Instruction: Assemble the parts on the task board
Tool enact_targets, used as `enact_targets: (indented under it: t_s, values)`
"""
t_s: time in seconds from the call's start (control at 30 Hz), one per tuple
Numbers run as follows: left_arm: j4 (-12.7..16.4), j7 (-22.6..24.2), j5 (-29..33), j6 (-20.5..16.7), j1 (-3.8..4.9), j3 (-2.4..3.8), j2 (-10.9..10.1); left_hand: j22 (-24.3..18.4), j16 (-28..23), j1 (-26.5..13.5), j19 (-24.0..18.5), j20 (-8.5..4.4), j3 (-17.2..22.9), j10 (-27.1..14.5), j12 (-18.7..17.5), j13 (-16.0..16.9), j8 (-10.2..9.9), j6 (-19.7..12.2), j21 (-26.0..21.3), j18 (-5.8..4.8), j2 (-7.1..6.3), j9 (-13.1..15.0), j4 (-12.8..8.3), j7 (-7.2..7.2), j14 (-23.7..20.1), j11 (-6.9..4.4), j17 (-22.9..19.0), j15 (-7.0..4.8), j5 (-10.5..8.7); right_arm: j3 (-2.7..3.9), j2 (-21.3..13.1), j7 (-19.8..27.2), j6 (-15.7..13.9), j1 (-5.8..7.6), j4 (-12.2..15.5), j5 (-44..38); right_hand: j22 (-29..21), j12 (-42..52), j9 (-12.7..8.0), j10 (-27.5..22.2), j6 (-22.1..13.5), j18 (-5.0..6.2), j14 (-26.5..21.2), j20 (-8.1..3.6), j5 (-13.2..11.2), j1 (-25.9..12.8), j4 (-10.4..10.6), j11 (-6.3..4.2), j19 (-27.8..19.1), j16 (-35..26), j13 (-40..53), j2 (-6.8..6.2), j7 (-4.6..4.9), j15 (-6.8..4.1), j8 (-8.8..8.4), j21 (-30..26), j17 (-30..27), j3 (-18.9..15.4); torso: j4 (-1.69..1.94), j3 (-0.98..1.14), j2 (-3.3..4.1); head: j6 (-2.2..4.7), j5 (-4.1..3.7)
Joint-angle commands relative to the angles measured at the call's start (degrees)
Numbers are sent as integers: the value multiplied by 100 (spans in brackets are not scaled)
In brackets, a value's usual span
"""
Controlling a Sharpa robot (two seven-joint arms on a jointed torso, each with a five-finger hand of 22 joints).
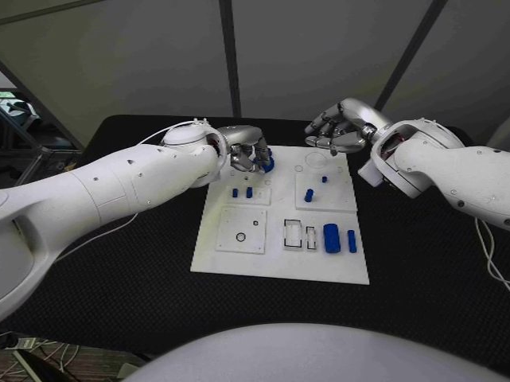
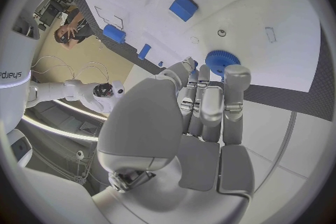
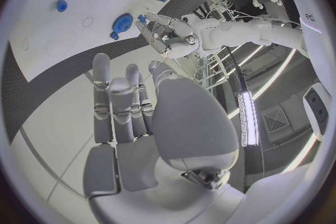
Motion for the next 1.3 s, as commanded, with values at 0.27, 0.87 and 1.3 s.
enact_targets:
  t_s: [0.27, 0.87, 1.3]
  values:
    - [30, -169, 170, 172, 9, 50, -195, 563, 29, -67, 62, -4, 44, 61, -37, -2, -41, 55, 64, -424, 0, -1, -5, 21, 41, 12, -4, -11, -33, 4, -18, 36, -35, 8, 23, 23, 1, -23, -2, 43, 10, 39, -37, 2, 22, 17, -1, -4, -14, -21, -9, -16, -13, 3, 38, -27, 2, 28, -10, 2, 7, -8, 48]
    - [82, -327, 192, 488, 7, 39, -448, 557, 19, -126, 54, 4, 34, 101, -86, 0, -70, 79, 61, -423, -60, -4, -5, 24, 30, 18, -43, -2, -41, 4, -30, 27, -29, 9, 23, 23, 0, -25, -2, 47, 11, 39, -35, 2, 24, 15, 0, -4, -12, -21, -14, -18, -14, 3, 39, -30, 4, 29, -15, 5, 4, -41, 85]
    - [136, -311, 233, 568, -24, 35, -435, 554, 15, -134, 48, 6, 34, 113, -94, 2, -74, 87, 51, -422, -67, -4, -6, 22, 25, 17, -57, -2, -41, 4, -13, 33, -27, 9, 12, 24, 0, -25, -2, 47, 11, 39, -35, 2, 24, 15, 0, -4, -12, -21, -14, -18, -14, 3, 39, -30, 4, 29, -13, 2, 10, -49, 100]
